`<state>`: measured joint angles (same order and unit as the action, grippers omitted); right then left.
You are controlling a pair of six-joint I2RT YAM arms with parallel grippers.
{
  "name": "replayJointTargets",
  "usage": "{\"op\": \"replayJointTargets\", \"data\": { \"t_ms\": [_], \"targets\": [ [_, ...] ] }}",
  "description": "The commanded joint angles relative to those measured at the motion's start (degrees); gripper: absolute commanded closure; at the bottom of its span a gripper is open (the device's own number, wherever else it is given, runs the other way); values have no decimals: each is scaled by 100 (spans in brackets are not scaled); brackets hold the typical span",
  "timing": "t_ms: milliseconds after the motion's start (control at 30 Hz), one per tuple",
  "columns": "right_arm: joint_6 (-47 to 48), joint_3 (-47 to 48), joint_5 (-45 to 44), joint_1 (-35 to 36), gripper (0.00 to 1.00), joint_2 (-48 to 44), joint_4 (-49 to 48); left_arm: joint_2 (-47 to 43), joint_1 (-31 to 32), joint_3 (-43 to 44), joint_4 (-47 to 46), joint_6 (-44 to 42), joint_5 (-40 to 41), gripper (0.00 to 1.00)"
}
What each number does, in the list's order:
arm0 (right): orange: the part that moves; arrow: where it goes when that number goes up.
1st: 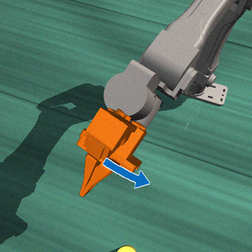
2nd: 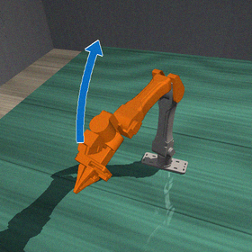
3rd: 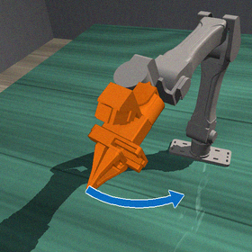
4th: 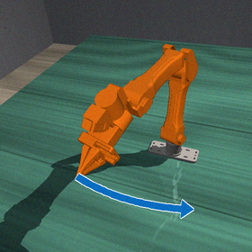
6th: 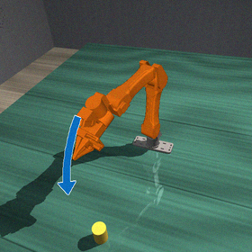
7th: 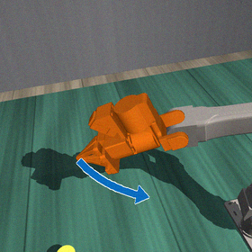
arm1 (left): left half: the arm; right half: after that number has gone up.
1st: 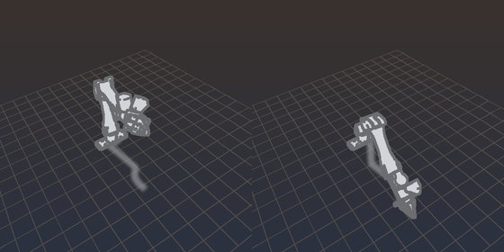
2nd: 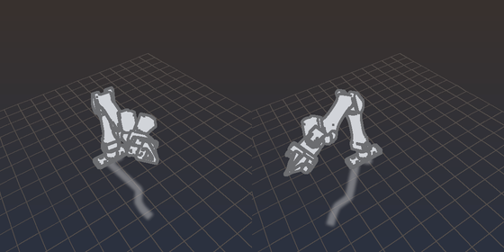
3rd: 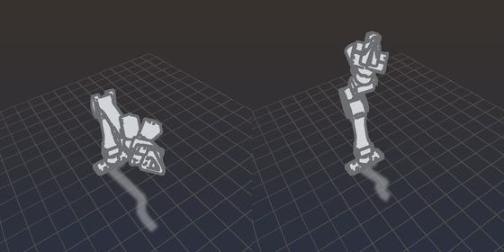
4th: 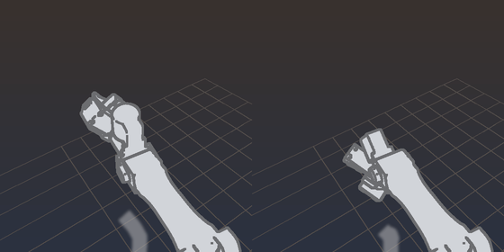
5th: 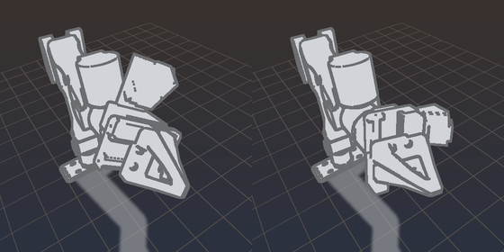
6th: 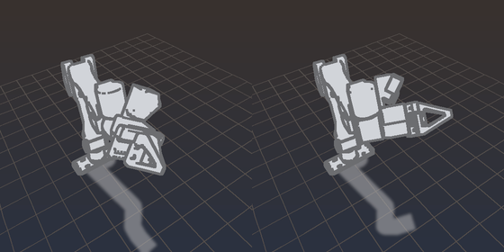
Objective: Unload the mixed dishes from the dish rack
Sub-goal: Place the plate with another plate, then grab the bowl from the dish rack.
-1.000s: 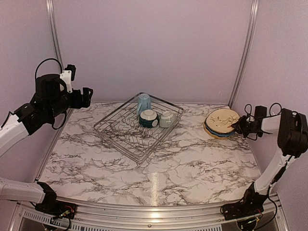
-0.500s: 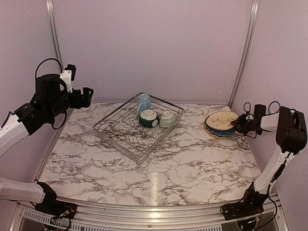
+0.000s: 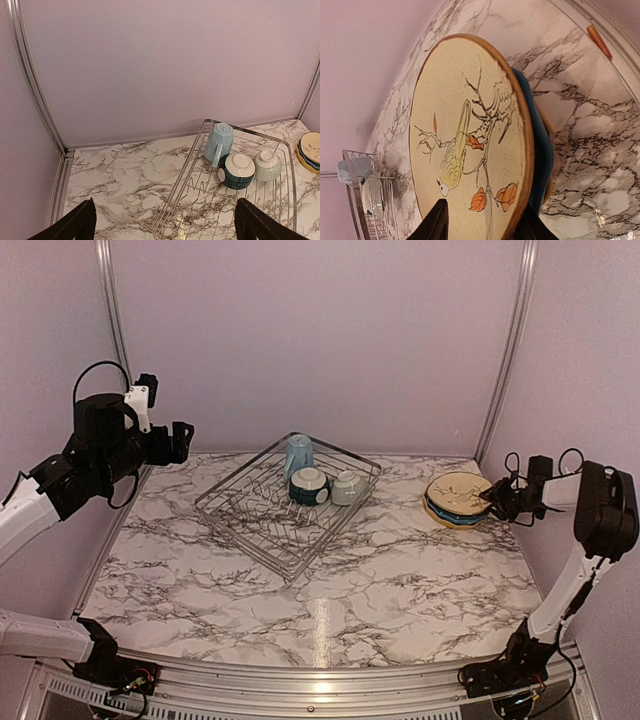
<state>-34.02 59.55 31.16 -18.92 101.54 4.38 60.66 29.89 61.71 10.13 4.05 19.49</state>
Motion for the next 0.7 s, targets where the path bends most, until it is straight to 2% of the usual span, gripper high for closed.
{"op": "replayJointTargets", "data": {
  "t_ms": [0,433,667],
  "targets": [
    [357,89,-231,-24,58,-367,147,3,-36,-72,-142,18,-58,1],
    [1004,-269,-749,-24,44,-1008,698,28,-35,-80,-143,46,-131,1],
    [1262,-937,-918,8,37,-1884,770,197,-36,-74,-131,65,-157,1]
  ]
}}
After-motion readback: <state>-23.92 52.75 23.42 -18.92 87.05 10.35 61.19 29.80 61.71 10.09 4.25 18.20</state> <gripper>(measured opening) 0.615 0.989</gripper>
